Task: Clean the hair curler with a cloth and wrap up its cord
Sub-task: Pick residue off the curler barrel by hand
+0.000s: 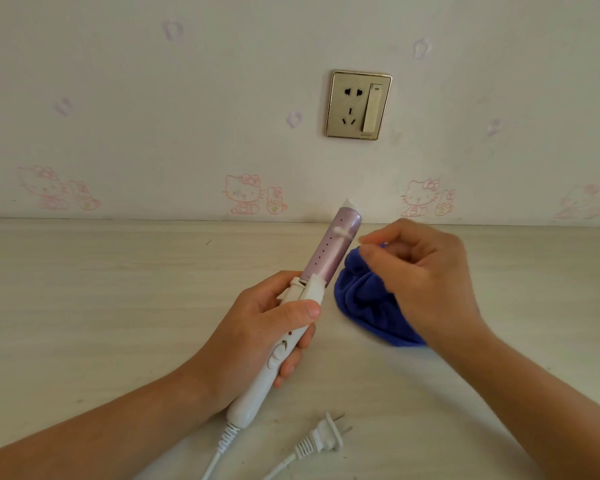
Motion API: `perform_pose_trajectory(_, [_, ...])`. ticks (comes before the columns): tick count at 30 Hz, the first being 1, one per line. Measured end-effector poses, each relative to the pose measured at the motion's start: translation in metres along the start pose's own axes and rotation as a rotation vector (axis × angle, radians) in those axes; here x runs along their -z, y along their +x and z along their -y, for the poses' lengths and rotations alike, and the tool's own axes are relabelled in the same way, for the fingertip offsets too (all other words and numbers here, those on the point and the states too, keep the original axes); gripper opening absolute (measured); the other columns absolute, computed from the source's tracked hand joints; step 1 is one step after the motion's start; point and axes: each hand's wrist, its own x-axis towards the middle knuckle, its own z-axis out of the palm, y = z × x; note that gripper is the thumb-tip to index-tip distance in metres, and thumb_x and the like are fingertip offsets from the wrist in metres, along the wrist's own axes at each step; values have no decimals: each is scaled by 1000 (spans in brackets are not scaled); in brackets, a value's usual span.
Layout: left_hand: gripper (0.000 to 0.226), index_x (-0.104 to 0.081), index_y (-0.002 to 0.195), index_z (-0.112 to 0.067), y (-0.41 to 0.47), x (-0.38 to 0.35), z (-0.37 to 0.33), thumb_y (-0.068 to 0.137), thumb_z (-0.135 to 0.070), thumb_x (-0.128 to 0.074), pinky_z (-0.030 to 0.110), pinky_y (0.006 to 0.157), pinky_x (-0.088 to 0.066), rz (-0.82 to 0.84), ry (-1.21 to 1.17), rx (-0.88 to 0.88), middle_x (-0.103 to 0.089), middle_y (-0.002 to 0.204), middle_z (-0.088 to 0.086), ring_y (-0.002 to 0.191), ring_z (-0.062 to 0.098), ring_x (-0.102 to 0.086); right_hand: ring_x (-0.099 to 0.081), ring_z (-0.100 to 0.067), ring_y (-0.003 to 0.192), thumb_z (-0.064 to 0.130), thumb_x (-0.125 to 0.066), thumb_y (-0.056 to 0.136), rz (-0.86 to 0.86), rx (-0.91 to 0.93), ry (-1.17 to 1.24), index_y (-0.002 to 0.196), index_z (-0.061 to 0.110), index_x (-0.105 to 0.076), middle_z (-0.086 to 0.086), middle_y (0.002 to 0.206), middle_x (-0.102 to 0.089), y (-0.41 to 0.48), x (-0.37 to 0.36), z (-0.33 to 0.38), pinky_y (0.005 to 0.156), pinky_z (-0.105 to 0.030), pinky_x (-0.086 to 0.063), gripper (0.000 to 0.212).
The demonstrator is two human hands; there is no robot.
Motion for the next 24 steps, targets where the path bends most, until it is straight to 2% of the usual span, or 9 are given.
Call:
perform_pose_trajectory(2, [48, -64, 114, -14, 0, 1, 1, 76, -44, -68, 25, 41, -41, 17, -15, 8, -58, 71, 11, 42, 18, -47, -43, -21, 47, 1, -72, 90, -31, 11, -16, 75, 24, -75, -19, 54, -56, 4, 5, 0, 46, -28, -41, 27])
perform_pose_trajectory(5, [56, -59, 117, -6, 1, 1, 1, 76, -44, -66, 23, 40, -40, 17, -48, 13, -57, 69, 12, 39, 18, -47, -42, -22, 45, 3, -72, 90, 161, 53, -12, 82, 19, -78, -13, 51, -57, -10, -7, 5, 46, -26, -41, 19])
perform_pose_trajectory(6, [56, -59, 117, -5, 1, 2, 1, 76, -44, -65, 23, 40, -41, 19, -45, 12, -57, 69, 13, 39, 18, -47, -42, -21, 44, 3, -72, 90, 170, 56, -20, 83, 19, -78, -11, 50, -57, -11, -9, 5, 45, -25, -41, 18])
perform_pose_trajectory(10, [57, -59, 119, -5, 0, 2, 2, 77, -44, -65, 23, 41, -41, 32, -25, 12, -57, 70, 11, 39, 18, -47, -42, -14, 45, 1, -70, 90, -26, 39, -53, 82, 23, -77, -12, 51, -53, 7, 7, -1, 46, -25, -42, 25])
perform_pose_trajectory(14, [54, -61, 116, -7, 1, 2, 2, 77, -44, -66, 23, 40, -41, 9, -34, 8, -57, 69, 12, 39, 18, -47, -42, -30, 45, 0, -71, 92, 108, 83, -29, 87, 23, -79, -14, 51, -53, -7, -6, 4, 46, -27, -40, 26])
perform_pose_trajectory(15, [53, -61, 115, -8, 1, 1, 2, 77, -44, -66, 24, 40, -41, 11, -28, 9, -58, 69, 12, 39, 18, -47, -42, -32, 46, -1, -70, 92, 96, 83, -36, 87, 24, -79, -15, 51, -53, -6, -6, 4, 46, -26, -40, 27])
perform_pose_trajectory(19, [44, -64, 111, -15, -1, 0, 2, 78, -43, -66, 24, 41, -41, 29, 15, 13, -59, 70, 10, 41, 18, -48, -42, -23, 44, 0, -69, 92, -53, 69, -51, 87, 22, -78, -16, 52, -52, 7, 8, 0, 46, -26, -42, 25])
perform_pose_trajectory(22, [47, -64, 112, -13, -1, 1, 2, 77, -43, -66, 24, 41, -41, 9, -1, 12, -58, 70, 11, 41, 18, -48, -41, -29, 44, -1, -70, 92, 54, 101, -49, 88, 22, -79, -15, 51, -52, -5, -3, 3, 43, -30, -37, 25])
perform_pose_trajectory(24, [47, -64, 112, -14, -1, 1, 1, 76, -43, -66, 24, 41, -41, 12, -4, 16, -58, 70, 11, 41, 18, -48, -40, -28, 44, -1, -70, 92, 56, 92, -60, 88, 20, -79, -13, 49, -50, -5, -4, 2, 44, -29, -37, 23])
